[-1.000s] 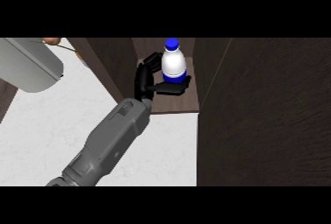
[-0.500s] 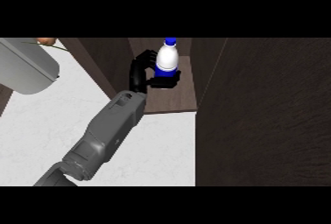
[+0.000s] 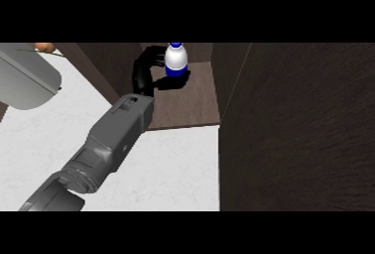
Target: Pick up the bottled water, place it into the cabinet and close the cabinet
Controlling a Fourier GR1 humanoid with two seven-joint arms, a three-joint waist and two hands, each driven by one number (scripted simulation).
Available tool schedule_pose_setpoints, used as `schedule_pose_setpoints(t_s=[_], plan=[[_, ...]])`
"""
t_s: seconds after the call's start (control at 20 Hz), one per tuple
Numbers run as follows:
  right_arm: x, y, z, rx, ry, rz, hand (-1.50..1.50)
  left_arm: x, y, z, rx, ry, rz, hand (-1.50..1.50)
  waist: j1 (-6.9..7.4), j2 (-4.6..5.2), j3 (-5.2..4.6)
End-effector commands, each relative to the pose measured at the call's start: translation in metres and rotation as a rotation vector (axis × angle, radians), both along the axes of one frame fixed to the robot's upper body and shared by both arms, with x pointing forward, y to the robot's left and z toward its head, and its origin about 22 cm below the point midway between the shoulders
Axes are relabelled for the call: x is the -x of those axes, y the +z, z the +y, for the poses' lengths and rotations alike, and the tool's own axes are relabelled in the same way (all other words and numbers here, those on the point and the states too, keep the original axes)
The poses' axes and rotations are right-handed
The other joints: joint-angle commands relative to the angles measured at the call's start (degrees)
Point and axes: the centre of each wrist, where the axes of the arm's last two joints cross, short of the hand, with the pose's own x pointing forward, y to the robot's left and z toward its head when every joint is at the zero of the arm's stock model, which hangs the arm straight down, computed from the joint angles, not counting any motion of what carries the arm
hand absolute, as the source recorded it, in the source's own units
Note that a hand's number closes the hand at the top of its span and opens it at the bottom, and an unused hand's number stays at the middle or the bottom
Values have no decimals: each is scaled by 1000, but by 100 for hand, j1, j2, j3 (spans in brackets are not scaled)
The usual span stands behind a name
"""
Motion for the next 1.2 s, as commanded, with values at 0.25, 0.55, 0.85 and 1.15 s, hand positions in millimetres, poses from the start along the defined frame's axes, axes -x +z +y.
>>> schedule_pose_setpoints(t_s=[0.25,0.55,0.85,1.15], plan=[[1,7,-7,-31,35,-44,-150,-7,14,-13,-139,43,-70,-150,-87,8,4],[7,10,-5,-31,39,-19,-150,-11,19,-1,-91,-65,-87,-150,-77,23,-4],[6,9,2,-40,79,-10,-150,-17,45,-17,130,-176,-231,-150,22,-17,-7],[11,19,-1,-62,47,-23,-150,-13,42,-29,198,-273,-251,-150,237,-121,3]])
